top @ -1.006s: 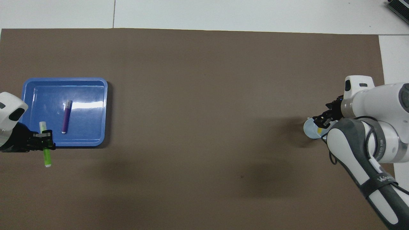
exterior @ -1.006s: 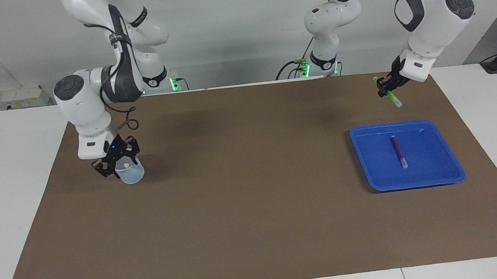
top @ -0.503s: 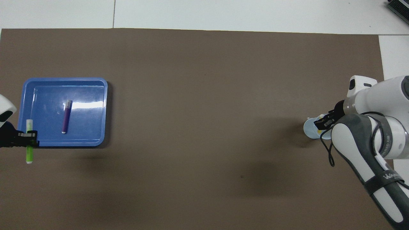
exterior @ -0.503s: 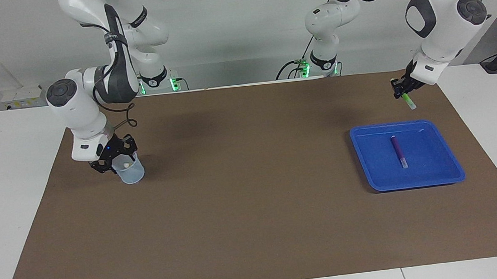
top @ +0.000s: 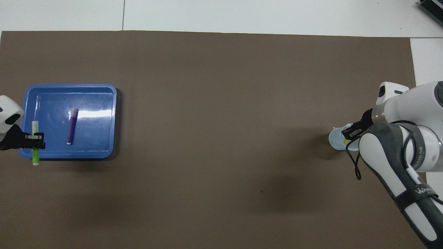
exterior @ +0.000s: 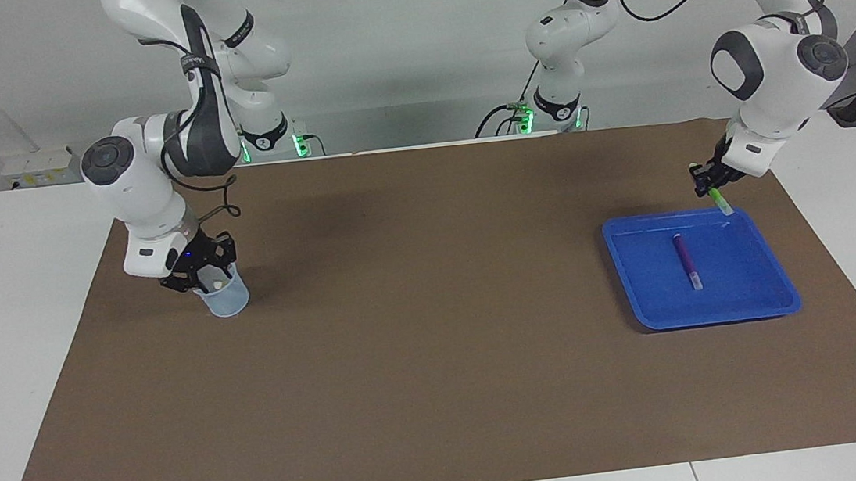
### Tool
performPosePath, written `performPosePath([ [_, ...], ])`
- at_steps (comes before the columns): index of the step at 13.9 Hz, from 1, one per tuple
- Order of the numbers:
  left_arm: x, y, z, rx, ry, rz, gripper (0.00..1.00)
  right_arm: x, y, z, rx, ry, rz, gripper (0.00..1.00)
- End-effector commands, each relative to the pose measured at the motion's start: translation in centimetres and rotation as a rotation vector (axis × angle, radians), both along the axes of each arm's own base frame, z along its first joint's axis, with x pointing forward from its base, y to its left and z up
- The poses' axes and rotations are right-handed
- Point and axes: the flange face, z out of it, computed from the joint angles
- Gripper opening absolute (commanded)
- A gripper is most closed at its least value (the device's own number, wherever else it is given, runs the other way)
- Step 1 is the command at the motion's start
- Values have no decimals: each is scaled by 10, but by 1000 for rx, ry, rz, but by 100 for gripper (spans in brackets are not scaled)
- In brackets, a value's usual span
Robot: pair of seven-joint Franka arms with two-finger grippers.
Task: Right arm passes pens to left for tray arrangement
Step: 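Lower the green pen into the blue tray and open the left gripper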
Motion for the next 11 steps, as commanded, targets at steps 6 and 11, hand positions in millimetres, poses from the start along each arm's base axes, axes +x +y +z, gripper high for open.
performPosePath([
  [6, 26, 18, -52, 16, -35, -35, 0, 8, 1, -4, 48, 12, -126, 44],
  [11, 42, 33, -82, 20, -45, -41, 0, 6, 1, -6, 48, 21, -122, 0],
])
